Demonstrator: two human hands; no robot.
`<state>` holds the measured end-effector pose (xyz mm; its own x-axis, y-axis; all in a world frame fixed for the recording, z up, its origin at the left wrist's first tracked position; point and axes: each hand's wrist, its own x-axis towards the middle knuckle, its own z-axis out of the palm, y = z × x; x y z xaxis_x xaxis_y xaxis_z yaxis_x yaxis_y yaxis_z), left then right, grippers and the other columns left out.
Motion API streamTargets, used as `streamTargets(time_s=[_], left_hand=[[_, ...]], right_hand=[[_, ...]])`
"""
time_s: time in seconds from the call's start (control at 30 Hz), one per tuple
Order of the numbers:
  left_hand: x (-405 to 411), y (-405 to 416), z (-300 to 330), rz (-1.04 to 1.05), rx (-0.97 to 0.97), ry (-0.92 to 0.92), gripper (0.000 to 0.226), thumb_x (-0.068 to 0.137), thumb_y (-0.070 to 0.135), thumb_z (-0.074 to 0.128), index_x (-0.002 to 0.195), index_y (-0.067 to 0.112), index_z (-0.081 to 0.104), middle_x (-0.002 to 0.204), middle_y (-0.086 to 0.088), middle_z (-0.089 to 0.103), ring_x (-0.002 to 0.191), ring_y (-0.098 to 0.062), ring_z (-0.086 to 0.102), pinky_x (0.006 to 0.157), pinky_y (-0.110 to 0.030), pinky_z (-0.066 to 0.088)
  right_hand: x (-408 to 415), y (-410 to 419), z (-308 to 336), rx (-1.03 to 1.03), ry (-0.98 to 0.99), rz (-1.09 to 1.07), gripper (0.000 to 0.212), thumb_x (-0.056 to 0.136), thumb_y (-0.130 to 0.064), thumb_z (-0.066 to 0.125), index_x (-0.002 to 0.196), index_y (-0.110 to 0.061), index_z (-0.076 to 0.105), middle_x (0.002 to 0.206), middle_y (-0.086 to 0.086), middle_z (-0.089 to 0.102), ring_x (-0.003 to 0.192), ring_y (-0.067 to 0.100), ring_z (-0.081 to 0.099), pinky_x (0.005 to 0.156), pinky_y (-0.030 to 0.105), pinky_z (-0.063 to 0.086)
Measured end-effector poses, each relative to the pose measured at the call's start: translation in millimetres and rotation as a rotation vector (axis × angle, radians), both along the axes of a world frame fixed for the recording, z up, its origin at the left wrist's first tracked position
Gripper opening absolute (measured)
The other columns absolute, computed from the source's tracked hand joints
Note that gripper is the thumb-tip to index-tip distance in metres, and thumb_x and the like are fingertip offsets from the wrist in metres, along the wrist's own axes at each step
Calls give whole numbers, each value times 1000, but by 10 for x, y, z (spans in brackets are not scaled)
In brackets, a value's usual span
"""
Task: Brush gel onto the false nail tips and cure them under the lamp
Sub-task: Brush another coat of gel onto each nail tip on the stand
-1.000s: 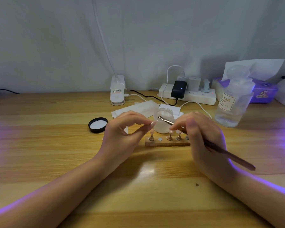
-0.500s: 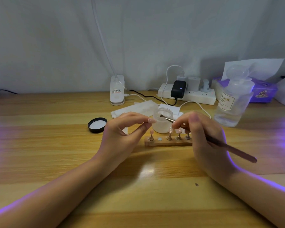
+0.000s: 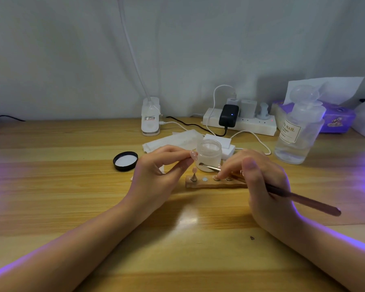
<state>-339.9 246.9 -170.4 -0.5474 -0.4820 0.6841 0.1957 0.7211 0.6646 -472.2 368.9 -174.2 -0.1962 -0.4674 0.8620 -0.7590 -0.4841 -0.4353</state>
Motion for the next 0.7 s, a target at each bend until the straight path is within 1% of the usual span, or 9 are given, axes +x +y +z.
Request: streamTargets(time_s=[0.07, 0.17, 0.2, 0.33, 0.43, 0.5, 0.6, 0.63, 0.7], left_hand=[[1, 0, 0, -5, -24, 3, 23, 79, 14, 62, 100, 20, 66, 89, 9, 68, 84, -4, 64, 76, -19, 50], [3, -3, -3, -5, -51, -6, 22, 79, 12, 62, 98, 23, 66, 88, 12, 67, 83, -2, 63, 76, -18, 50], [4, 0, -2, -3, -52, -10, 22, 79, 12, 62, 97, 23, 66, 88, 12, 67, 83, -2, 63, 76, -18, 49], [0, 10, 6, 0, -48, -9, 24, 79, 15, 60, 102, 19, 65, 89, 9, 68, 84, -4, 64, 77, -21, 51], [4, 10, 5, 18, -46, -6, 25, 79, 13, 61, 104, 16, 65, 89, 8, 68, 85, -5, 64, 77, -22, 51], [1, 7, 7, 24, -56, -10, 24, 80, 10, 61, 103, 15, 66, 90, 7, 69, 85, -4, 64, 78, -22, 51], [-2, 2, 7, 16, -46, -3, 22, 80, 11, 60, 101, 15, 66, 91, 5, 69, 86, -6, 64, 78, -21, 51], [1, 0, 4, 14, -46, -2, 22, 80, 11, 60, 101, 15, 66, 91, 5, 69, 86, -6, 64, 77, -21, 51], [3, -7, -2, 8, -52, -9, 22, 80, 8, 61, 100, 15, 66, 91, 5, 69, 86, -6, 64, 77, -19, 50]], right_hand=[[1, -20, 6, 14, 18, -39, 51, 99, -36, 25, 76, -11, 64, 71, 3, 63, 70, 19, 60, 66, 48, 45], [1, -45, 0, 71, 61, -67, 46, 98, -39, 27, 84, -16, 65, 82, -8, 62, 80, 11, 60, 71, 40, 45], [2, -46, -6, 77, 71, -64, 45, 98, -38, 28, 85, -17, 65, 82, -9, 61, 80, 10, 60, 71, 40, 45], [-10, -24, -17, 47, 41, -35, 50, 99, -37, 27, 75, -15, 64, 71, -3, 63, 71, 13, 59, 68, 44, 45], [-7, -22, -20, 43, 24, -52, 56, 99, -38, 27, 70, -8, 66, 66, 1, 63, 66, 12, 58, 65, 41, 44], [-7, -28, -10, 39, -29, -53, 57, 98, -42, 26, 73, -10, 65, 61, 3, 59, 63, 10, 56, 63, 35, 42], [-11, -7, 7, 49, -106, -24, 40, 96, -47, 27, 85, -24, 59, 61, -3, 56, 61, 1, 54, 64, 24, 40], [-4, 2, 15, 75, -99, -31, 30, 95, -46, 31, 90, -29, 56, 65, -6, 58, 63, 0, 55, 65, 24, 42], [11, 14, 35, 129, -66, -60, 13, 91, -39, 41, 97, -34, 52, 75, -11, 63, 71, 4, 59, 67, 31, 48]])
